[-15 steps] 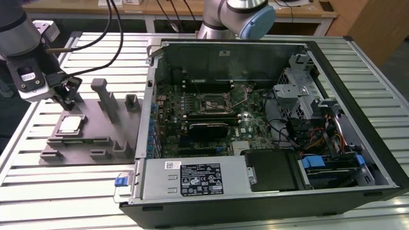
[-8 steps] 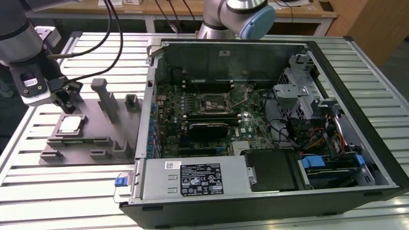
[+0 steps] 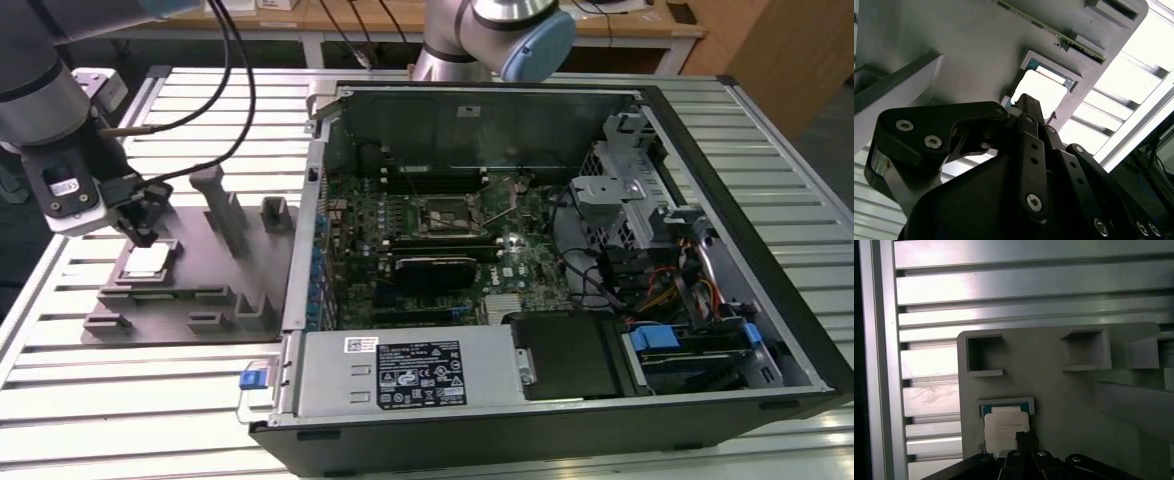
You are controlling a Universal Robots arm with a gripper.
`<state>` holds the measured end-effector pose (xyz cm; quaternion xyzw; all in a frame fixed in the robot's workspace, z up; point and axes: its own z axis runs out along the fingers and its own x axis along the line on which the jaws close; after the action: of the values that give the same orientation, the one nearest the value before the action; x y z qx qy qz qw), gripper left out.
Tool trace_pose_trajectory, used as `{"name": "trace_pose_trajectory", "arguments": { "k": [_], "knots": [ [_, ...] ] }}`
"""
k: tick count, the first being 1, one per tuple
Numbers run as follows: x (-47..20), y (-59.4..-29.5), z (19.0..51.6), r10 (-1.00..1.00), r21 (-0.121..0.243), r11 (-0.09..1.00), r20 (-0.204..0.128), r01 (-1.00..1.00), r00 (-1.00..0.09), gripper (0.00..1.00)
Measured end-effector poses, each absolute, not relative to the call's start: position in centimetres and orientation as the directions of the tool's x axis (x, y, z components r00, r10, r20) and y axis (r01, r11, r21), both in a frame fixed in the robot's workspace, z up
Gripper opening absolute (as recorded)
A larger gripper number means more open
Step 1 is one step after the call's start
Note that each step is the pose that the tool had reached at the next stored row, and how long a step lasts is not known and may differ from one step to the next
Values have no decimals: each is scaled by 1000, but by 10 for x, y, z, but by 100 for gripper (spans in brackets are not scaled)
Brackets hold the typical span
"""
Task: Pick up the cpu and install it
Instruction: 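Pick up the cpu and move it towards the insertion slot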
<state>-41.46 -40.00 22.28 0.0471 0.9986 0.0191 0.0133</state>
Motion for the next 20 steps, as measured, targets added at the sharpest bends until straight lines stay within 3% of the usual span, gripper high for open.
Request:
{"name": "trace_pose_trajectory", "arguments": {
  "k": [20],
  "knots": [
    [-429, -401, 196, 81, 40, 996, -27, 80, -996, 11]
  ]
}}
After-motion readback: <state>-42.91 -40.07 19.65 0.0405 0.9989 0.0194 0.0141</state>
